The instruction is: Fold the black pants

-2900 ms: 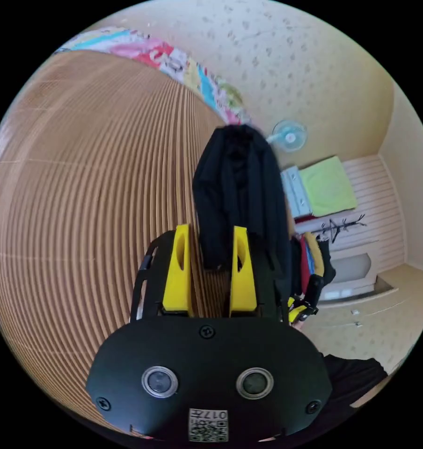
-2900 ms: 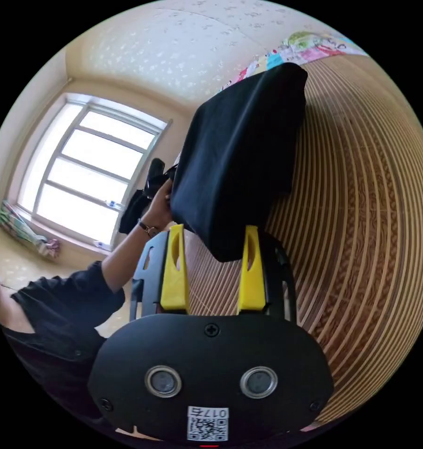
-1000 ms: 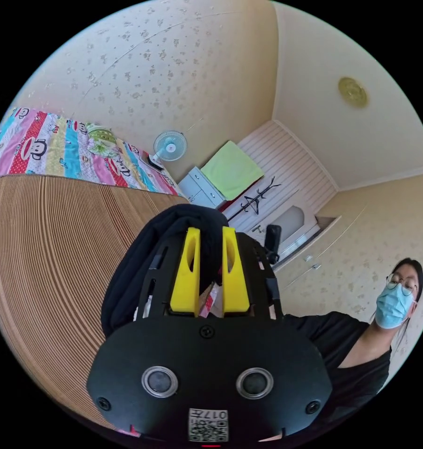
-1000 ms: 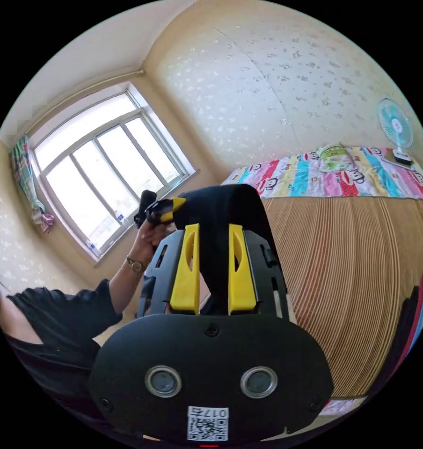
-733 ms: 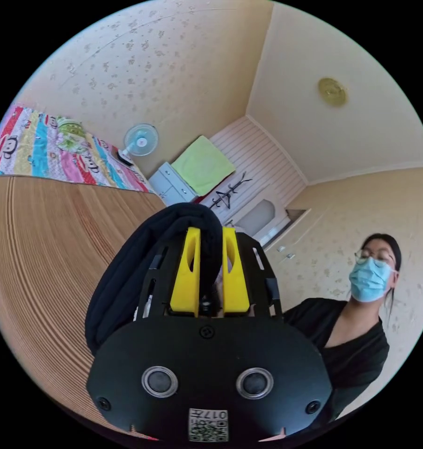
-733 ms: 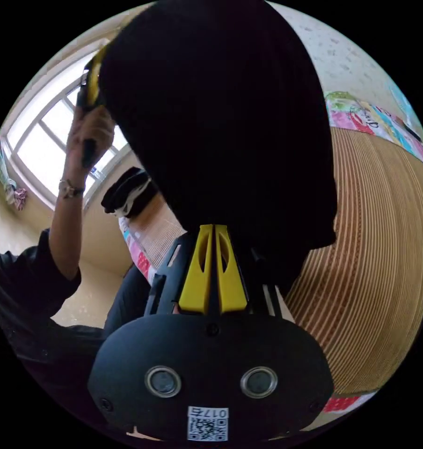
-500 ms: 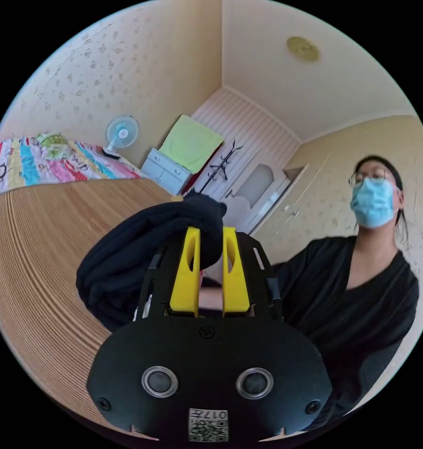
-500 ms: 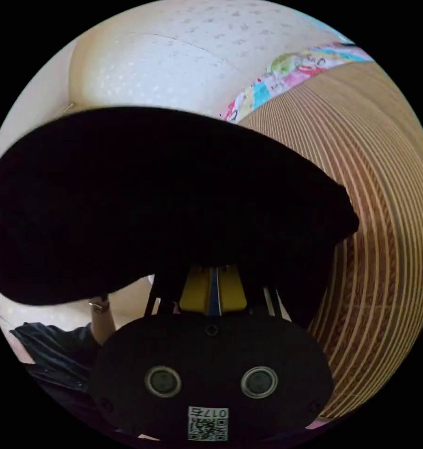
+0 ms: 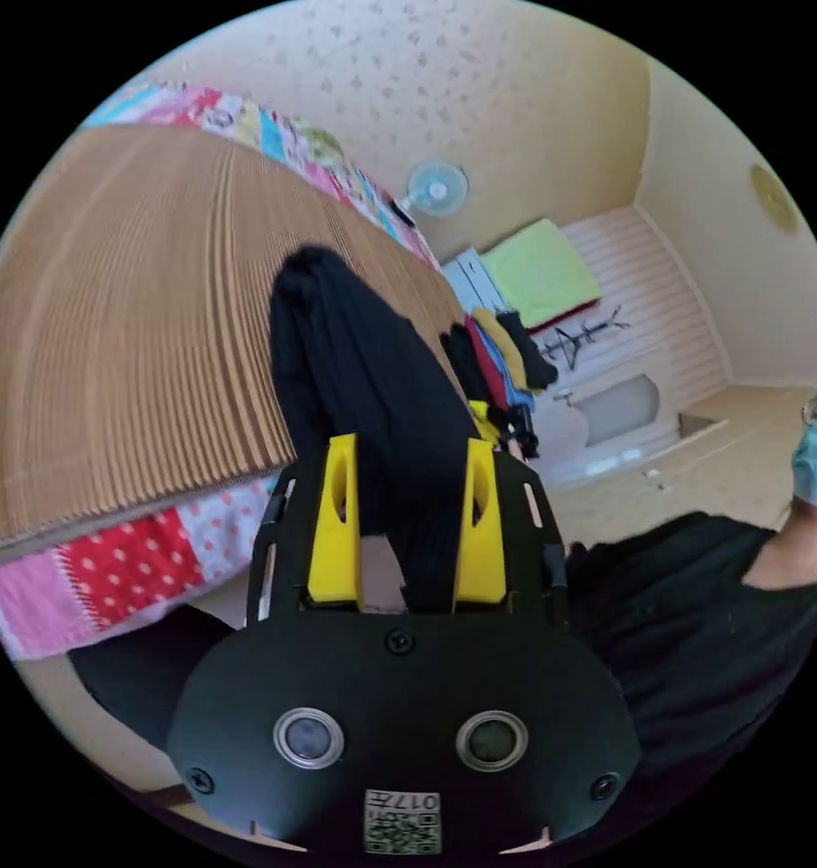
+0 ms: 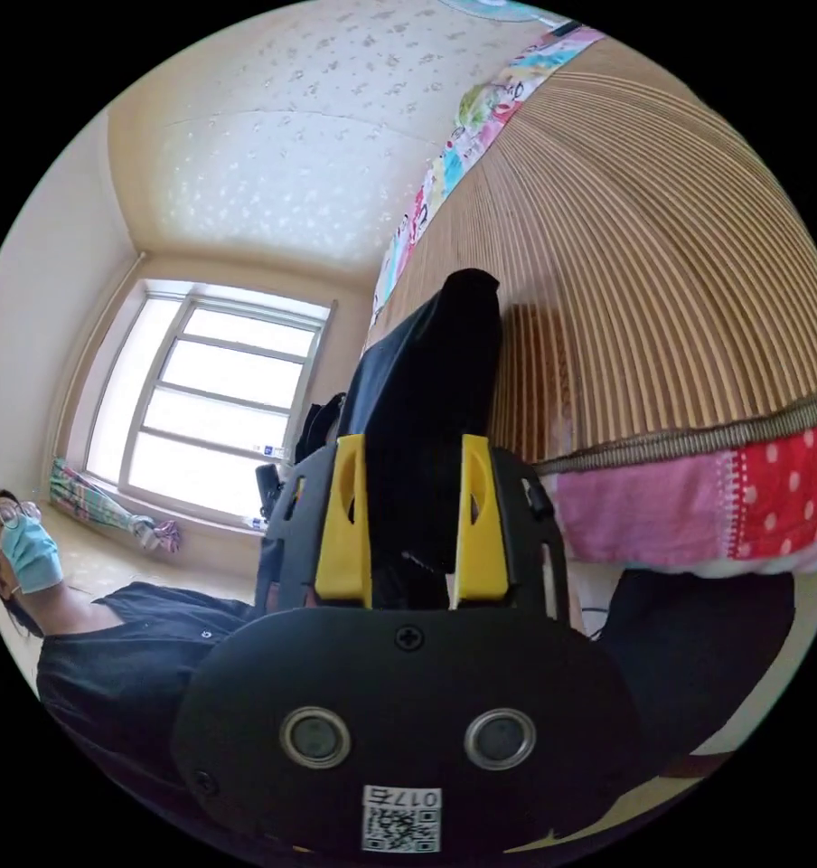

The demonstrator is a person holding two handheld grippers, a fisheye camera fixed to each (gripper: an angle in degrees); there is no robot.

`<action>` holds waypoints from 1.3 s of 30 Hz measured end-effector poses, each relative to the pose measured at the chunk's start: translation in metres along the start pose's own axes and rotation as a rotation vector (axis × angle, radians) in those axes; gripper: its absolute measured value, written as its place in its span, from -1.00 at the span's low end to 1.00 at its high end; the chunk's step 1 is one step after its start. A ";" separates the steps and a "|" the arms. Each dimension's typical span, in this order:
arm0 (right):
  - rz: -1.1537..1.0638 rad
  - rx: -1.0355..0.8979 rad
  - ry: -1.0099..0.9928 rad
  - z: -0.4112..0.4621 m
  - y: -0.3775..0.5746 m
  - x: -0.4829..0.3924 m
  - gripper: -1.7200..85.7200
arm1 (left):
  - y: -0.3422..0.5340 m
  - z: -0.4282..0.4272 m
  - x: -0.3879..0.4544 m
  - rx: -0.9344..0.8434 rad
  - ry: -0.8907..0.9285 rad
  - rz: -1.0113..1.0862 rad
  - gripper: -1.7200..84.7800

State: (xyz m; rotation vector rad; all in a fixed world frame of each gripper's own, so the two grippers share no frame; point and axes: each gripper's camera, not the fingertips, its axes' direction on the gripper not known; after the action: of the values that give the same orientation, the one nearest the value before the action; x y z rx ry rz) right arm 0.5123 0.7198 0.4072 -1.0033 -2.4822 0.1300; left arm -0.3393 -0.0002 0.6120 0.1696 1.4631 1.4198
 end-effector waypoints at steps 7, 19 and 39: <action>-0.057 -0.122 0.094 0.057 -0.047 0.004 -0.41 | -0.092 0.076 0.026 -0.006 -0.415 0.024 -0.37; 0.059 -0.257 -0.128 0.078 -0.002 0.081 -0.62 | -0.054 0.130 -0.023 -0.028 0.090 -0.277 -0.62; -0.273 -0.510 -0.265 0.565 -0.047 -0.306 -0.67 | -0.117 -0.421 -0.023 0.455 -0.585 -0.338 -0.60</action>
State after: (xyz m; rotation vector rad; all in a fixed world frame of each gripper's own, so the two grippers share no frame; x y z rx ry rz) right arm 0.4227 0.5240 -0.1999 -0.8607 -2.9475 -0.5120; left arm -0.5701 -0.3237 0.4279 0.5463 1.2209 0.6669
